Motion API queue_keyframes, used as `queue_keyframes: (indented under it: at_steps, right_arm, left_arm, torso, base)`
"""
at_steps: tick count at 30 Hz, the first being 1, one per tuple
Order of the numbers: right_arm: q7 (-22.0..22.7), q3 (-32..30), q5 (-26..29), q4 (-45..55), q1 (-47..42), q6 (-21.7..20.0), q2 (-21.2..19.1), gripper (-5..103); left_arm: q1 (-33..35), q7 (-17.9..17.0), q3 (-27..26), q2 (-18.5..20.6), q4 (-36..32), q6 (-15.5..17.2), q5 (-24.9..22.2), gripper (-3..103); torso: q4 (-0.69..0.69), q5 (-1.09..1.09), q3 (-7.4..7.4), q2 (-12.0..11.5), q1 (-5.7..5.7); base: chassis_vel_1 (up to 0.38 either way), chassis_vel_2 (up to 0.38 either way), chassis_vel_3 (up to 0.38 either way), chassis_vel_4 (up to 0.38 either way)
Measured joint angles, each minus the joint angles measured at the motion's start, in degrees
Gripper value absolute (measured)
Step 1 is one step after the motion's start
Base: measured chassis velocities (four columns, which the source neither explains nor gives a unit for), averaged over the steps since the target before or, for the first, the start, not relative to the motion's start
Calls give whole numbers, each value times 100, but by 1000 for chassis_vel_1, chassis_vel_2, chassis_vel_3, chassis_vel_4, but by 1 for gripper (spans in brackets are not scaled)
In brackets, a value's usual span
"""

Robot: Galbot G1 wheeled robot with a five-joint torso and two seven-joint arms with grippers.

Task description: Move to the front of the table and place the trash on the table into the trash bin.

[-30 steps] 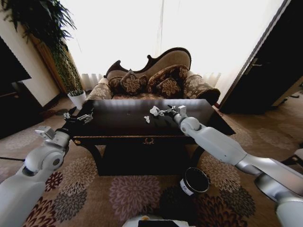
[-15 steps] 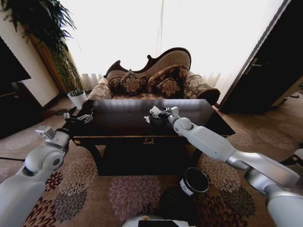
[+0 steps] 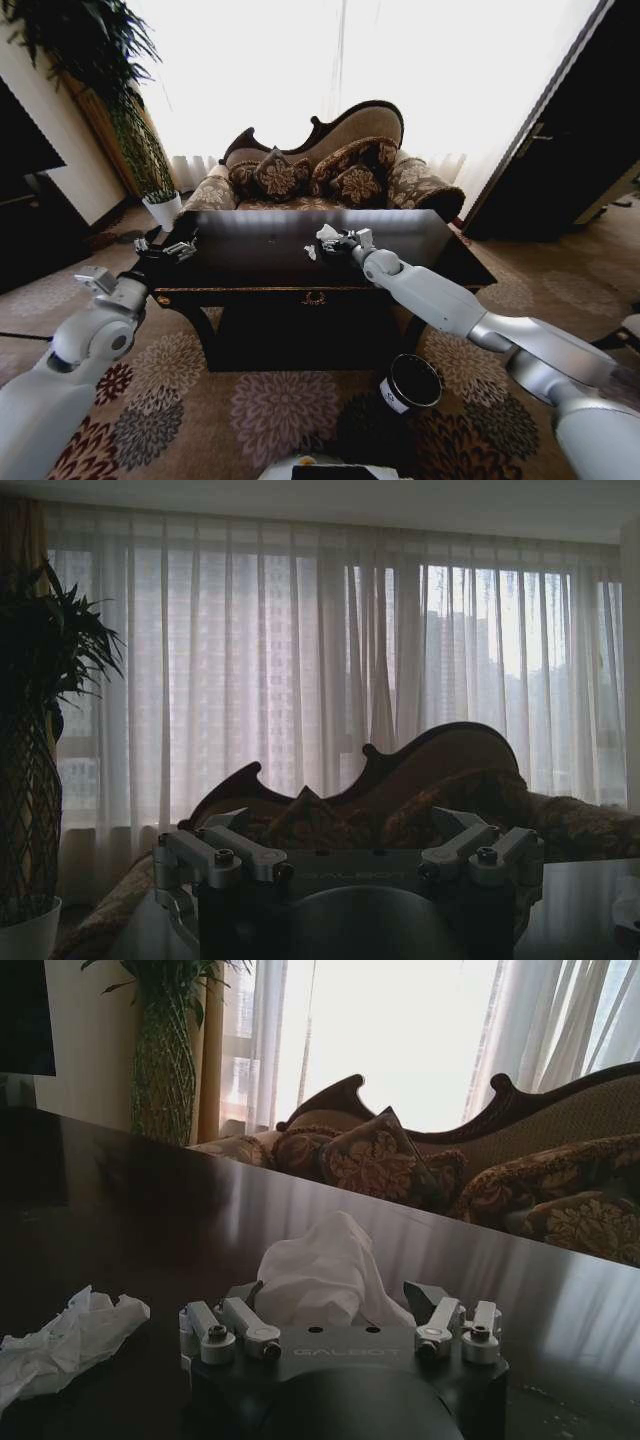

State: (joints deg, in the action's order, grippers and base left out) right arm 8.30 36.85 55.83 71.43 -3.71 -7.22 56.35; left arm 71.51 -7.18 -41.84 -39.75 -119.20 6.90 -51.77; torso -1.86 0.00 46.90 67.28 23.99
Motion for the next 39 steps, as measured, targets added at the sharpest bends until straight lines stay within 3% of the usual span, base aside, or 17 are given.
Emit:
queue_keyframes:
  at_steps: [3,6,17,19,20,21,32,39]
  right_arm:
    - [10,2,-30,-7,-15,1,20,74]
    - [24,-1,-80,-24,-74,23,57,57]
    - [26,-50,-96,-41,-93,33,49,25]
    - [28,-54,-89,-32,-84,32,32,14]
    - [30,-61,-86,-25,-83,32,26,14]
    - [39,-78,-82,-2,-83,31,14,4]
    - [267,-328,-41,314,-241,104,-90,1]
    - [484,-852,-41,1005,-596,10,-435,1]
  left_arm:
    - [0,0,0,0,0,0,0,100]
    - [0,0,0,0,0,0,0,100]
    - [0,0,0,0,0,0,0,100]
    - [0,0,0,1,0,0,0,100]
    - [0,0,0,0,0,0,0,100]
    - [0,0,0,0,0,1,0,100]
    - [0,0,0,0,0,0,0,100]
    - [0,0,0,0,0,0,0,100]
  torso:
    - [0,0,0,0,0]
    - [0,0,-1,0,0]
    - [0,0,0,0,0]
    - [0,0,0,0,0]
    - [0,0,0,0,0]
    - [0,0,0,0,0]
    - [0,0,0,0,0]
    - [0,0,0,0,0]
  base:
    - [0,0,0,0]
    - [0,0,0,0]
    - [0,0,0,0]
    - [0,0,0,0]
    - [0,0,0,0]
    - [0,0,0,0]
    - [0,0,0,0]
    - [0,0,0,0]
